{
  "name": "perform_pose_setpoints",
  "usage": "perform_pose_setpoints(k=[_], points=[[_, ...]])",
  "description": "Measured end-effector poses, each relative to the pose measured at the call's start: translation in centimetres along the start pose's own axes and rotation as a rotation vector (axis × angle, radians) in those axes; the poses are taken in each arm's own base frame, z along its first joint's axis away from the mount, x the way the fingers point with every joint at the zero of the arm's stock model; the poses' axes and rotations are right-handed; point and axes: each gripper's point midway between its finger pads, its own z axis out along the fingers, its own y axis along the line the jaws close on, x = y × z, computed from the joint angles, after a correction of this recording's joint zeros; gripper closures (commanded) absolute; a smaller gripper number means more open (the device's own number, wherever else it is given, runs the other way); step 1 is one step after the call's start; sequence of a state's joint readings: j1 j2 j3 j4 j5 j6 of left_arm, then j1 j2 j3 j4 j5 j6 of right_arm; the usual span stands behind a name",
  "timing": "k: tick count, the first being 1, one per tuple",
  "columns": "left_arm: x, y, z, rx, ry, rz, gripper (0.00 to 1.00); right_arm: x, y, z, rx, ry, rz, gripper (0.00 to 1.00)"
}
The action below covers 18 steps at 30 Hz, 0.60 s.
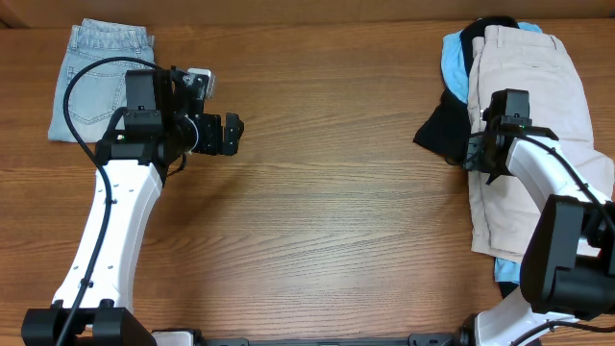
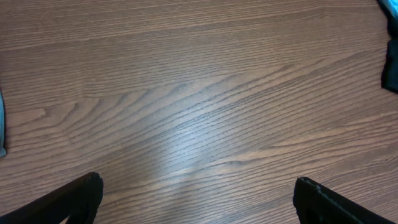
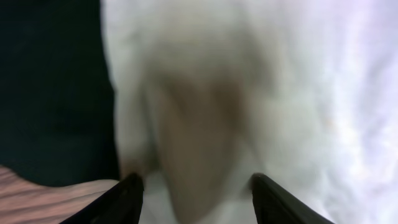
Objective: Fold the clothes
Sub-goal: 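Lower the right gripper and pinch the beige shorts' waistband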
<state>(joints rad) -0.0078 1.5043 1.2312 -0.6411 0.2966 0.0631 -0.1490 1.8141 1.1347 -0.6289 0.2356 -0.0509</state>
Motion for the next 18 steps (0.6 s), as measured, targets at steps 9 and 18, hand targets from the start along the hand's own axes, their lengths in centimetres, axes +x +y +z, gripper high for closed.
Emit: perform_pose_setpoints(k=[9, 18], points=[[-0.1, 0.0, 0.0, 0.0, -0.003, 0.001, 0.0, 0.0, -0.9, 0.0, 0.049, -0.002, 0.018, 0.64], [-0.2, 0.0, 0.0, -0.001, -0.009, 0.003, 0.0, 0.2, -1.3, 0.1, 0.06, 0.005, 0.042, 0.96]])
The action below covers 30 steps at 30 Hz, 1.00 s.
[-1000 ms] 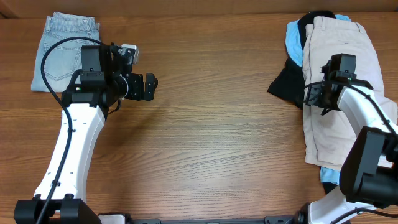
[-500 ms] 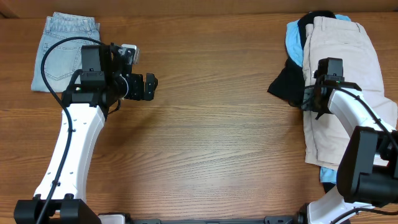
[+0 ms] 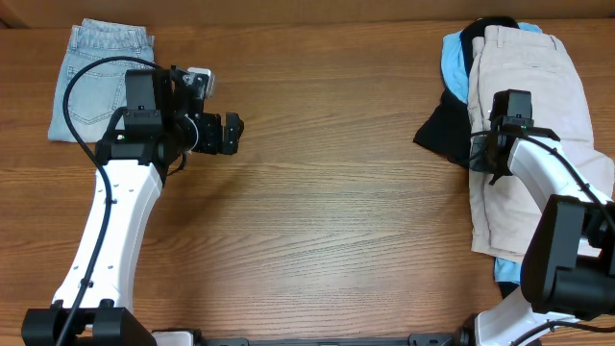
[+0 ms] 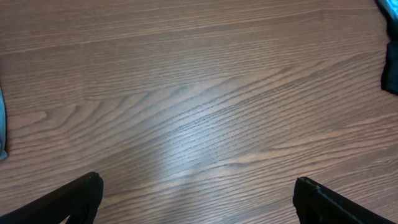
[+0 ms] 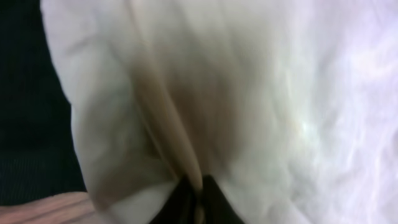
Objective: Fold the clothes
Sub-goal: 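Lower the right gripper and pinch the beige shorts' waistband, then drag the beige shorts leftward to the table center with the right gripper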
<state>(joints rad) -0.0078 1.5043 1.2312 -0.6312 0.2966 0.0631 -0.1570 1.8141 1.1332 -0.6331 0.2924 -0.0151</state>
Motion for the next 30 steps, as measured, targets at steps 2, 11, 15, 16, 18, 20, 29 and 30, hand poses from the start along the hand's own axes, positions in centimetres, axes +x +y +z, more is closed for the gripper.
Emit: perform_pose_setpoints(k=[2, 11, 15, 16, 18, 20, 29, 30], points=[[-0.2, 0.1, -0.1, -0.001, -0.006, 0.0, 0.0, 0.3, -0.1, -0.4, 0.0, 0.026, -0.002, 0.96], [-5.5, 3.1, -5.5, -0.073, -0.109, -0.049, 0.0, -6.1, 1.2, -13.6, -0.067, -0.019, -0.072, 0.96], [-7.4, 5.2, -8.3, -0.121, -0.164, -0.08, 0.0, -7.0, 5.5, -21.4, -0.184, -0.124, -0.154, 0.96], [-7.6, 5.9, -8.9, -0.136, -0.176, -0.091, 0.0, -6.7, 7.1, -22.8, -0.22, -0.142, -0.183, 0.96], [-7.6, 7.4, -9.6, -0.162, -0.186, -0.116, 0.0, -4.9, 12.0, -25.5, -0.317, -0.161, -0.282, 0.96], [-7.3, 8.4, -10.0, -0.181, -0.185, -0.137, 0.0, -2.7, 16.2, -27.0, -0.39, -0.151, -0.369, 0.96], [-6.8, 10.1, -10.7, -0.21, -0.188, -0.166, 0.0, 14.3, 34.9, -32.0, -0.667, -0.041, -0.838, 0.6], [-6.8, 10.1, -10.7, -0.211, -0.187, -0.166, 0.0, 15.8, 35.6, -32.3, -0.679, -0.025, -0.868, 0.58]])
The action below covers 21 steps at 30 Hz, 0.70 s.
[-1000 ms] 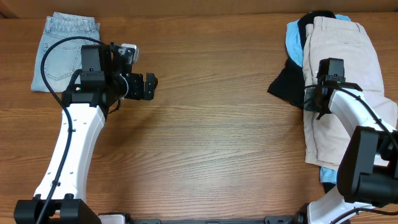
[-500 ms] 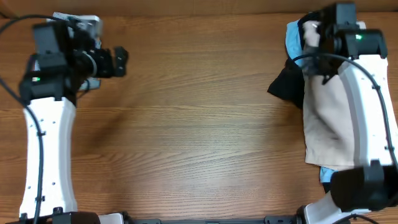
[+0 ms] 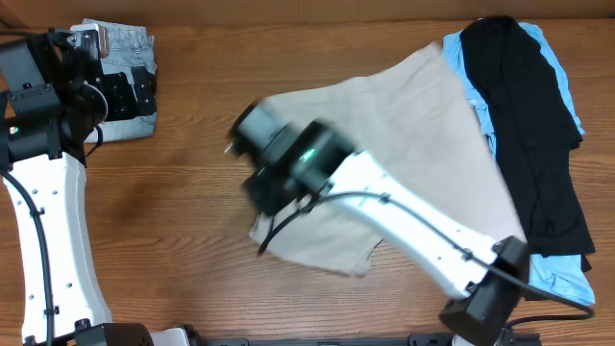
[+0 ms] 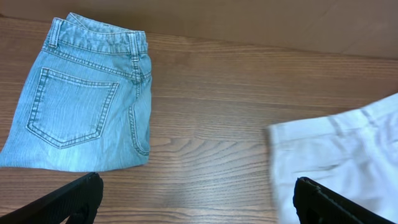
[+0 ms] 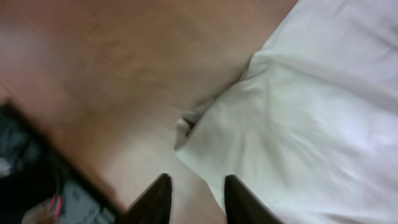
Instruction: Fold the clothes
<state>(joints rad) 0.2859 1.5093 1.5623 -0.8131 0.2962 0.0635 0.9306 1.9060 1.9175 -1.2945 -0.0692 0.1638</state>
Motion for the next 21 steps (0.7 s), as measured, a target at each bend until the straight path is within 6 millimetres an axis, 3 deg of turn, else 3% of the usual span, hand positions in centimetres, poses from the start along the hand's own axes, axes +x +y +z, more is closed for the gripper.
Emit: perform_pose_setpoints(k=[2, 4, 8, 11, 14, 16, 21], points=[[0.0, 0.0, 0.0, 0.0, 0.0, 0.003, 0.0, 0.7, 1.9, 0.3, -0.024, 0.018, -0.017, 0.55], [0.0, 0.0, 0.0, 0.001, 0.0, 0.008, 0.0, 1.1, 2.0, 0.1, -0.027, 0.033, 0.0, 0.49], [0.0, -0.4, 0.1, 0.024, 0.002, 0.016, 0.0, 1.2, -1.3, -0.4, 0.009, 0.057, 0.1, 0.41], [0.3, -1.2, 1.1, 0.061, 0.022, 0.024, 0.0, 0.5, -6.4, -1.3, 0.069, 0.039, 0.235, 0.35], [1.5, -2.9, 3.5, 0.117, 0.079, 0.051, 0.0, 0.1, -12.1, -2.5, 0.126, 0.008, 0.38, 0.29], [2.8, -4.8, 5.7, 0.166, 0.135, 0.091, 0.0, 0.2, -16.7, -3.4, 0.168, -0.018, 0.493, 0.27], [6.6, -10.2, 11.0, 0.283, 0.262, 0.217, 0.0, 2.0, -25.7, -5.6, 0.241, -0.068, 0.711, 0.26]])
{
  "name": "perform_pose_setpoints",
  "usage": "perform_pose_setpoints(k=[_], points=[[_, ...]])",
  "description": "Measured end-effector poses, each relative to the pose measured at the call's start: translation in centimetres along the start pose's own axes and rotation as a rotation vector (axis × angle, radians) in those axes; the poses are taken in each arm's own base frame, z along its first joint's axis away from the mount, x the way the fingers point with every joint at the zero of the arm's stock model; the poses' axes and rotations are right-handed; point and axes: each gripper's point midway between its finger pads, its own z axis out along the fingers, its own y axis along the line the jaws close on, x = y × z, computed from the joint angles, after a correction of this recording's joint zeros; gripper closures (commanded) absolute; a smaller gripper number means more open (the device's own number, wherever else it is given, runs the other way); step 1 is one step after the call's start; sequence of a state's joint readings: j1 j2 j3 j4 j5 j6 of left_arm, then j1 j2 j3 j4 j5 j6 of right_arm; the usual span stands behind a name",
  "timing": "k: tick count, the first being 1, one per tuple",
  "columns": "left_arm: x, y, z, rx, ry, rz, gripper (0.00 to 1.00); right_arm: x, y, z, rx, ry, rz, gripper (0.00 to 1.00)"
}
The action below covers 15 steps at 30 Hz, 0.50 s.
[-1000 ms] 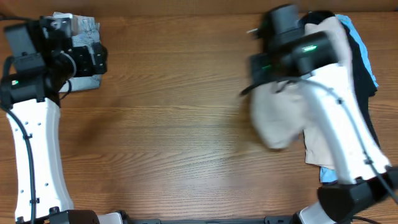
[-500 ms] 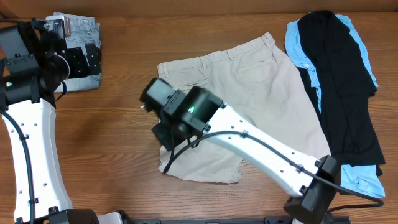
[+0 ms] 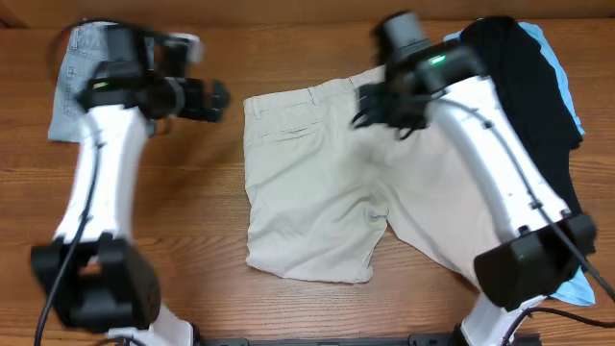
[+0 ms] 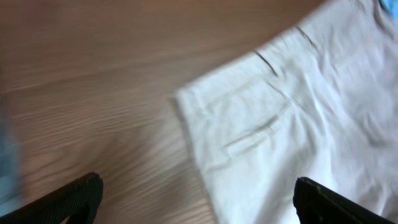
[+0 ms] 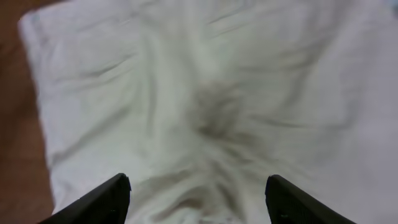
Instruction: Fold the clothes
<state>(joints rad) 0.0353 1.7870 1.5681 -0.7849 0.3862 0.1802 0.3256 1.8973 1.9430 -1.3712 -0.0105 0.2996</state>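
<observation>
Beige shorts (image 3: 317, 183) lie spread flat on the middle of the table, waistband toward the far edge and legs toward the front. My right gripper (image 3: 384, 113) hovers open over their upper right part; cloth (image 5: 199, 93) fills the right wrist view between the fingers (image 5: 118, 190). My left gripper (image 3: 213, 99) is open just left of the waistband corner, holding nothing. In the left wrist view that corner of the shorts (image 4: 298, 112) lies ahead and to the right, with the gripper (image 4: 196, 186) over bare wood.
Folded light-blue jeans (image 3: 65, 91) sit at the far left corner, partly hidden behind my left arm. A black garment (image 3: 528, 86) lies over a blue one (image 3: 559, 56) at the far right. The wooden table (image 3: 173, 240) shows bare at front left.
My right gripper was over the table's left middle, the shorts bunched beneath its arm; it now stands open over their upper right. The shorts lie spread. My left gripper moved right from above the jeans.
My right gripper stood open on the beige shorts atop the right-hand pile, then shut on a fold of them. Then the shorts were across the table's middle, off the pile, with my left arm back over the jeans. Now they lie flat and both grippers are open.
</observation>
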Motion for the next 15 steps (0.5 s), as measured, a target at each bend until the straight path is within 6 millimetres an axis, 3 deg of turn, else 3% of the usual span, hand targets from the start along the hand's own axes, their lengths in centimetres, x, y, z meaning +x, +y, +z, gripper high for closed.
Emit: perform_pose_setpoints(k=[3, 7, 11, 15], points=[[0.8, -3.0, 3.7, 0.058, 0.059, 0.086, 0.0, -1.2, -3.5, -0.1, 0.027, -0.013, 0.085, 0.26], [1.9, -6.7, 7.3, 0.116, 0.11, 0.181, 0.0, -1.6, -5.9, 0.0, 0.045, -0.01, 0.141, 0.26], [3.9, -9.8, 10.8, 0.14, 0.18, 0.253, 0.0, -1.2, -6.7, 0.8, 0.054, 0.006, 0.155, 0.26], [5.7, -11.1, 13.4, 0.12, 0.237, 0.308, 0.0, -0.7, -6.9, 2.0, 0.058, 0.022, 0.152, 0.28]])
